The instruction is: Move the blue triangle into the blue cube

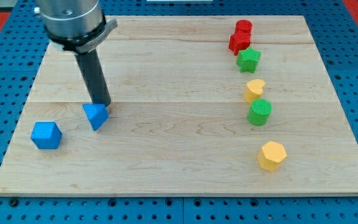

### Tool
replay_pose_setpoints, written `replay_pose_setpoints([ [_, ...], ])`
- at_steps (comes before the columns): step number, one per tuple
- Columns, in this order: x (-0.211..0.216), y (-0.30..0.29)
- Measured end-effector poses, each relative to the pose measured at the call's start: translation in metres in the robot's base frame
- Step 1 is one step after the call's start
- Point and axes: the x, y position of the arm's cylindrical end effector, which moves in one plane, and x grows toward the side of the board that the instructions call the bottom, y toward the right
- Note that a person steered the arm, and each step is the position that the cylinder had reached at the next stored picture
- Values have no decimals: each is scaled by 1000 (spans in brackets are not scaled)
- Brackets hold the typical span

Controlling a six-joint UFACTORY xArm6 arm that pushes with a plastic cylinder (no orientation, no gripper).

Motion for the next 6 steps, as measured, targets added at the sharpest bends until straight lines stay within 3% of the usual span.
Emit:
replay_pose_setpoints([
  [2, 27, 31],
  [4, 40, -56],
  [5, 33, -21],
  [6, -2, 39],
])
